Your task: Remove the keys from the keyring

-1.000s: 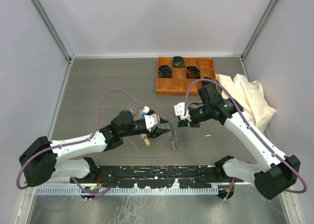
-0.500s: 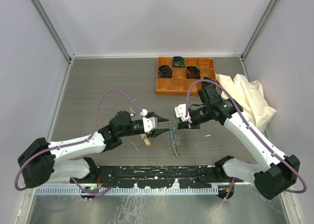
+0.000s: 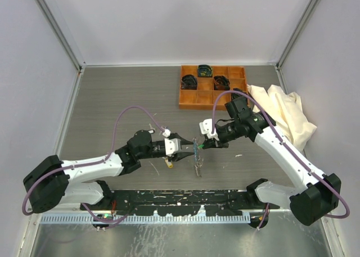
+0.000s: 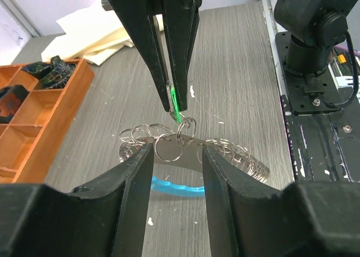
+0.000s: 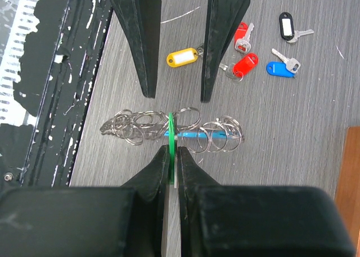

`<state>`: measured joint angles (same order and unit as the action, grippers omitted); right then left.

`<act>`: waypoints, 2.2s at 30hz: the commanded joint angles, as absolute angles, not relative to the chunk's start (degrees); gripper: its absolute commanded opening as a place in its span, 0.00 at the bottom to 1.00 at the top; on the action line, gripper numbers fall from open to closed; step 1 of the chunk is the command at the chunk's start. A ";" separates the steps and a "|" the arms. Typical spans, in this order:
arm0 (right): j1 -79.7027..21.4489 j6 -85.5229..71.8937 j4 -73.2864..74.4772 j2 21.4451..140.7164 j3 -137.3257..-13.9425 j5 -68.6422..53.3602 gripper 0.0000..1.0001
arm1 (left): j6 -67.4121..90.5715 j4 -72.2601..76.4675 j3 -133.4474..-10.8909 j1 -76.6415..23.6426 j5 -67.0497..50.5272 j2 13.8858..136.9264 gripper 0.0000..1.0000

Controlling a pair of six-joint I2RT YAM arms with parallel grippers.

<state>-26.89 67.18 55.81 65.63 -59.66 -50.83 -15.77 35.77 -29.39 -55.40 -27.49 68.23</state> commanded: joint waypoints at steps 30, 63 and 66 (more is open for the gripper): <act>-27.07 65.97 53.58 65.08 -60.36 -52.91 0.01 | -10.67 45.45 -33.41 -55.28 -29.30 75.86 0.32; -26.35 65.19 53.28 63.90 -59.90 -49.35 0.01 | -5.86 43.25 -31.84 -54.29 -24.25 73.22 0.00; -26.28 64.79 52.71 63.82 -59.58 -48.73 0.01 | -5.03 44.79 -30.81 -54.23 -22.78 71.49 0.00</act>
<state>-26.55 65.80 54.94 65.56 -59.66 -48.69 -6.79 40.45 -31.42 -54.63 -25.19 75.18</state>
